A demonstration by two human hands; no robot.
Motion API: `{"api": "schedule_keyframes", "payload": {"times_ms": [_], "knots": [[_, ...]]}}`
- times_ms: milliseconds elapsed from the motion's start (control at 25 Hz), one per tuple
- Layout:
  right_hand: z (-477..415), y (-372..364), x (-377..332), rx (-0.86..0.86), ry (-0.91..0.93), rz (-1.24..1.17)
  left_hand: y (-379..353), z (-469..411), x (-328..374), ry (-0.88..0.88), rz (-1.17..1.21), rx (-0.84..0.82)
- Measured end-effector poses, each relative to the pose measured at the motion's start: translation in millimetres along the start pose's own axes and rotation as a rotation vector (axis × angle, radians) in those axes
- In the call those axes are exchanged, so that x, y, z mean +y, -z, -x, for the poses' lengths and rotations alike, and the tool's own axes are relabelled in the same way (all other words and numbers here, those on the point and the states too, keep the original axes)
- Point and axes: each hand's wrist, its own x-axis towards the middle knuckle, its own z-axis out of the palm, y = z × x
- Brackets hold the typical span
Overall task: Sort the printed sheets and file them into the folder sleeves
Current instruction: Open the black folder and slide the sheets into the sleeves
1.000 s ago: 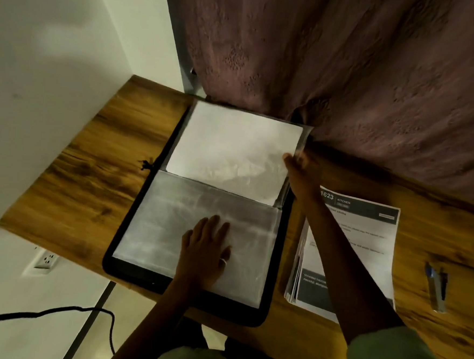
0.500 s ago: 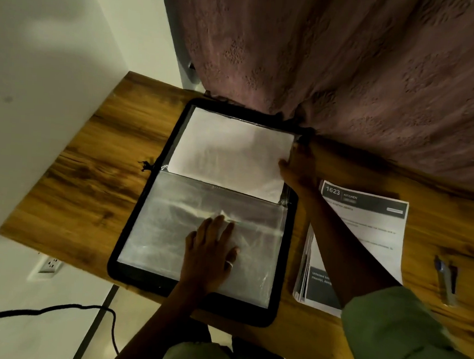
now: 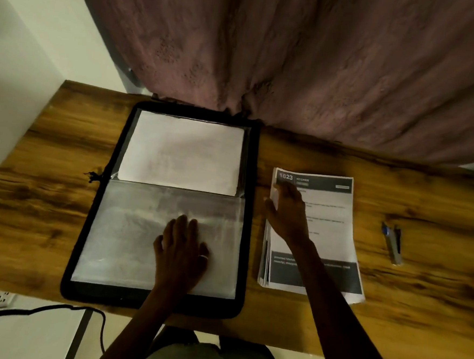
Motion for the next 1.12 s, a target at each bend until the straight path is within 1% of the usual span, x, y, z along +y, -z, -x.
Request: {"api": "schedule_keyframes", "payload": {"times_ms": [80, 240, 360, 520, 640, 720, 800, 880, 1000, 1120], "knots": [[20.2, 10.5, 27.7, 0.000, -0.076, 0.057, -1.5, -1.1, 15.7, -0.029, 0.027, 0.026], [50.3, 27.5, 68.3, 0.020, -0.166, 0.211, -5.5, -3.2, 63.2, -0.172, 0.090, 0.107], [67.2, 30.6, 87.3, 0.005, -0.220, 0.307, -6.8, -2.1, 99.9, -0.187, 0.171, 0.070], [80.3, 25.1, 85.3, -0.043, -0.190, 0.316, -14.5, 4.4, 125.8, -0.141, 0.344, -0.079], [90.3, 17.3, 66.3, -0.083, -0.171, 0.341, -20.1, 5.8, 128.9, -0.108, 0.420, -0.071], [95.5, 15.1, 60.6, -0.055, -0.158, 0.352, -21.6, 2.3, 129.1, -0.032, 0.457, -0.082], [96.1, 13.8, 61.7, -0.045, -0.126, 0.358, -19.2, -3.0, 130.6, 0.088, 0.537, -0.110], [94.5, 14.9, 64.8, -0.043, -0.108, 0.365, -18.8, -9.1, 133.9, 0.156, 0.598, -0.118], [93.7, 15.0, 65.2, -0.028, -0.108, 0.357, -22.4, -14.7, 137.2, 0.174, 0.578, -0.095], [83.0, 18.4, 62.5, 0.031, -0.107, 0.268, -25.2, -14.6, 139.5, 0.165, 0.537, -0.080]]}}
